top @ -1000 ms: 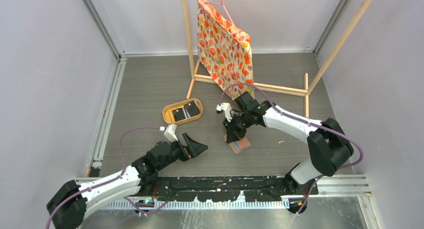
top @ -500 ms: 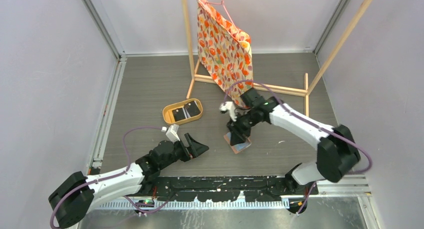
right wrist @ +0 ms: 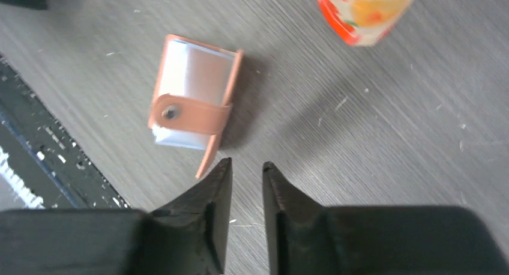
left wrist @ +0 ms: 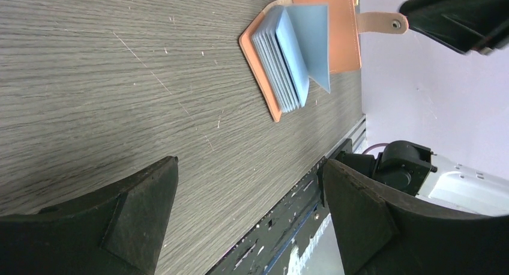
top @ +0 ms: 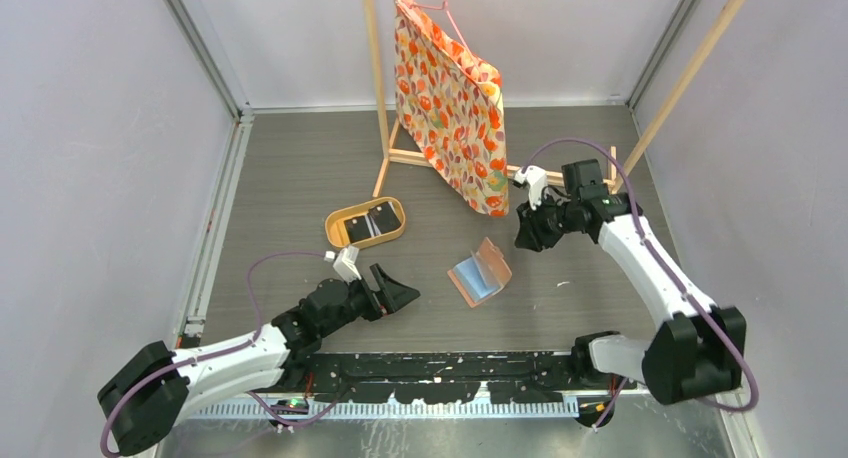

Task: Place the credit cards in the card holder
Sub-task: Close the card holder at the center of the board.

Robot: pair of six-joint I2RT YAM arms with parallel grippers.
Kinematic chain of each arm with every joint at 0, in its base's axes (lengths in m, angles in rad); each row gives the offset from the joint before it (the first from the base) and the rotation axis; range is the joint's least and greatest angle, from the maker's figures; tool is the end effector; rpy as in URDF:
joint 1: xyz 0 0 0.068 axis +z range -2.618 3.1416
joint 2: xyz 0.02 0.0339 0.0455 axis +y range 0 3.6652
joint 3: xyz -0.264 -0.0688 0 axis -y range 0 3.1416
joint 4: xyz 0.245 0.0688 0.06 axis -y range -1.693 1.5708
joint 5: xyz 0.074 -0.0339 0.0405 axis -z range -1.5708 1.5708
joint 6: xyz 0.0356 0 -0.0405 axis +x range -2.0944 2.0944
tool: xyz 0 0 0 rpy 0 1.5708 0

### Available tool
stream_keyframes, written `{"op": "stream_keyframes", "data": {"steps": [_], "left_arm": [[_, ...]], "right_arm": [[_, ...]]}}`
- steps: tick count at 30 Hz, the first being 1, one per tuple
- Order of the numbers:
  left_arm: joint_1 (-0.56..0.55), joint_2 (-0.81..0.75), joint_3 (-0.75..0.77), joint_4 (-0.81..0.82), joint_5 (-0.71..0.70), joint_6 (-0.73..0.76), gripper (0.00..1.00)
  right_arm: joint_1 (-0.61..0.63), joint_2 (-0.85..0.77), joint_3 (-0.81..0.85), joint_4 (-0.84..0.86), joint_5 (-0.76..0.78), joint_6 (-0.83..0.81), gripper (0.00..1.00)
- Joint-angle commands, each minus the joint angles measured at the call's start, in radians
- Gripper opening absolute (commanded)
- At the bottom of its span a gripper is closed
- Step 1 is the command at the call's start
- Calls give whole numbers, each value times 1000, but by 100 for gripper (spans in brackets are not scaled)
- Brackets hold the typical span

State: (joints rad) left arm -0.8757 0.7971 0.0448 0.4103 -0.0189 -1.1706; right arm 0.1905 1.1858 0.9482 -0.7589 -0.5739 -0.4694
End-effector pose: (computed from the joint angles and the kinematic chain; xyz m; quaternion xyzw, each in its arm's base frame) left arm 0.1021 -0.1214 0.1420 -0.1254 0.8074 -0.4881 0.3067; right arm 0.2217 0.0624 0.2716 -0.3739 0.8443 0.2310 0.3067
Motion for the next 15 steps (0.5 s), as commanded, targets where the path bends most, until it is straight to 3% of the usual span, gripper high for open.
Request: {"op": "stream_keyframes", "data": {"steps": [1,7,15], "left_arm": [[0,6,30,53,10,7,91],[-3,49,43,83,14,7,92],[-9,172,68,169,14,7,93]], "right_arm": [[8,120,-3,70,102,108,23],[170,179,-40,139,197,102,16],[322,232,-47,162,148,92,16]]}}
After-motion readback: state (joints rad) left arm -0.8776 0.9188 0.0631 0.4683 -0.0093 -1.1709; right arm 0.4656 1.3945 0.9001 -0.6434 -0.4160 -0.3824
